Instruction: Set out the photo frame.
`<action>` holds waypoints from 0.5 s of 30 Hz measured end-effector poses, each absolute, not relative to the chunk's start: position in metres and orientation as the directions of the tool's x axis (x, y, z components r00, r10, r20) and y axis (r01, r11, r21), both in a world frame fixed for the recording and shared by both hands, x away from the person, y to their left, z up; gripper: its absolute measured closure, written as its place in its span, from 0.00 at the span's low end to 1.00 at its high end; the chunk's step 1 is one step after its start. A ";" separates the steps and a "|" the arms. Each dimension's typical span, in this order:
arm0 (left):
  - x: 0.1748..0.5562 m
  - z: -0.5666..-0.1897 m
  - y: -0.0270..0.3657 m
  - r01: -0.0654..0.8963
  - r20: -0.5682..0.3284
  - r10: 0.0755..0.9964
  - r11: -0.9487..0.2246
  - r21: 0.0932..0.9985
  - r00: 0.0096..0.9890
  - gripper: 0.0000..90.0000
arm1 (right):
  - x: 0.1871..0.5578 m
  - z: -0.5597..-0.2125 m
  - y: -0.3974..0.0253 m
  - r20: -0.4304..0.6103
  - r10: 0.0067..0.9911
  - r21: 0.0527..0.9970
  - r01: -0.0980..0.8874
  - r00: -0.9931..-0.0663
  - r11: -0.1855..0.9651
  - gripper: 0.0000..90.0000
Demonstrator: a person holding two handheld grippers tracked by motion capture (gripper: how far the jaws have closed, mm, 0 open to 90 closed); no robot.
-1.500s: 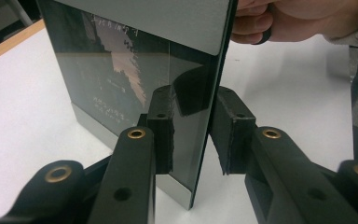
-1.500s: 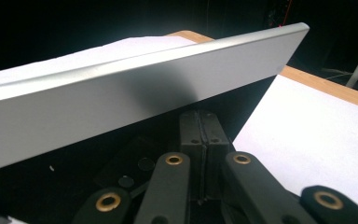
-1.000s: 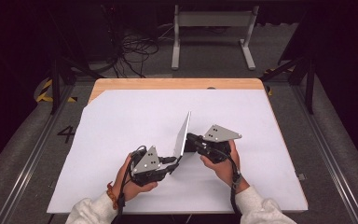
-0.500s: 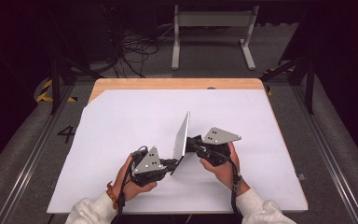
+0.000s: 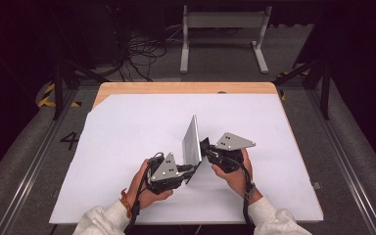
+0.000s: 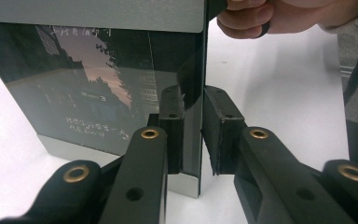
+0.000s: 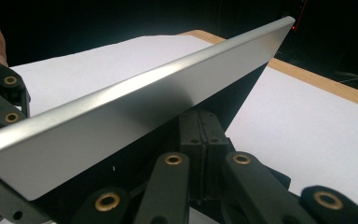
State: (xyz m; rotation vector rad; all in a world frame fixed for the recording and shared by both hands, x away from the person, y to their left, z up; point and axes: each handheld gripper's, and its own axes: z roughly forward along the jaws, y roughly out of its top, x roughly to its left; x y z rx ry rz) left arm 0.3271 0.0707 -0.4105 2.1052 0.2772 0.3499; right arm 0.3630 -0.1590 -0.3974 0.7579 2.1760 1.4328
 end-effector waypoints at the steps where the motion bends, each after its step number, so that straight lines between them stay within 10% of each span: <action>1: 0.327 -0.411 0.071 0.058 0.139 0.331 -0.522 0.851 0.934 0.85 | 0.363 -0.397 -0.159 -0.052 0.646 0.924 0.208 -0.761 0.320 0.99; 15: 0.340 -0.413 0.102 0.076 0.160 0.377 -0.539 0.839 0.912 0.86 | 0.339 -0.409 -0.177 -0.082 0.657 0.893 0.238 -0.750 0.383 0.86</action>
